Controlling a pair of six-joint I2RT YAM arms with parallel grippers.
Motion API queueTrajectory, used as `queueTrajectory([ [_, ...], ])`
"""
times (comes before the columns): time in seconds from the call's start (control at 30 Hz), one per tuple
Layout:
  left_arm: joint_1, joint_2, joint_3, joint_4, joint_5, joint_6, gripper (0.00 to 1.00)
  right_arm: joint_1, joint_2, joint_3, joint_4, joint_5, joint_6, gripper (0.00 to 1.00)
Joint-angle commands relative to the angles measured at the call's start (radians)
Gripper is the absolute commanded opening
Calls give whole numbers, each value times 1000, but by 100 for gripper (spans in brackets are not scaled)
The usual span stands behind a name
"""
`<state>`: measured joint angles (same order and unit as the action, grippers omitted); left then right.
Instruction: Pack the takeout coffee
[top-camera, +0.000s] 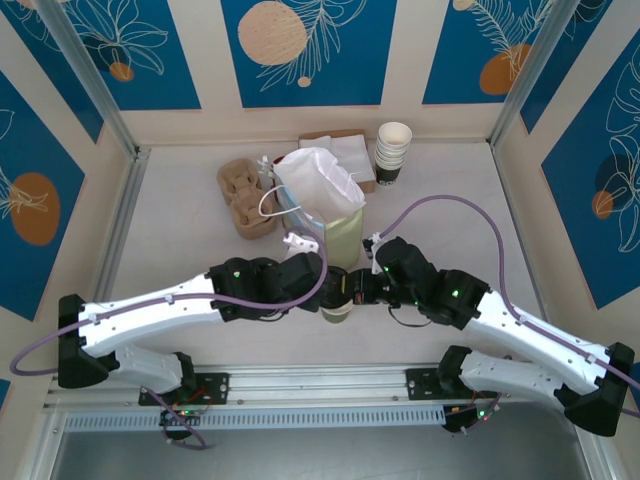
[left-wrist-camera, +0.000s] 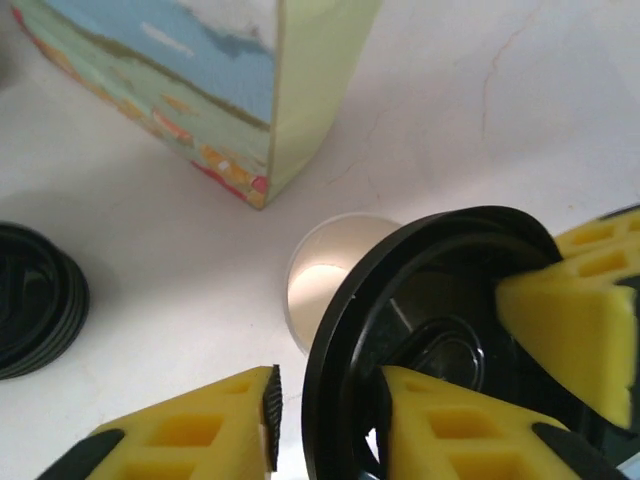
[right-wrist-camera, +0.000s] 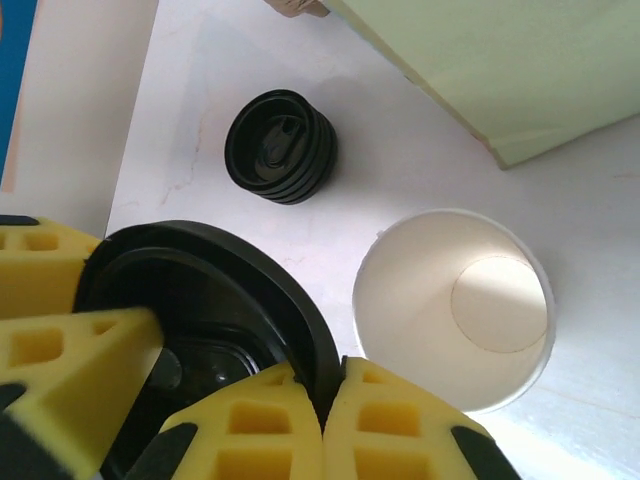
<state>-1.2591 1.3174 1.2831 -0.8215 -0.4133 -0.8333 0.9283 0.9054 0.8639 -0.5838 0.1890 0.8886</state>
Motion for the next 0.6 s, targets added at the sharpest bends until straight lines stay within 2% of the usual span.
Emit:
queueTrajectory([
  [0.0, -11, -30, 29, 57, 27, 109, 46, -44, -20, 46, -72, -45, -16, 0],
  [0.1, -13, -73, 33, 103, 36, 218, 62, -113, -33, 81, -171, -105, -30, 0],
  [0.23, -13, -133, 33, 177, 51, 433, 70, -245, -58, 128, -315, -219, -56, 0],
  [0.33, -13, -160, 36, 216, 31, 576, 81, -350, -65, 169, -416, -326, -91, 0],
  [0.4, -13, -165, 45, 245, 51, 675, 84, -406, -64, 198, -478, -391, -117, 0],
  [0.57, -14, -159, 50, 312, 143, 902, 84, -507, -40, 260, -609, -527, -182, 0],
])
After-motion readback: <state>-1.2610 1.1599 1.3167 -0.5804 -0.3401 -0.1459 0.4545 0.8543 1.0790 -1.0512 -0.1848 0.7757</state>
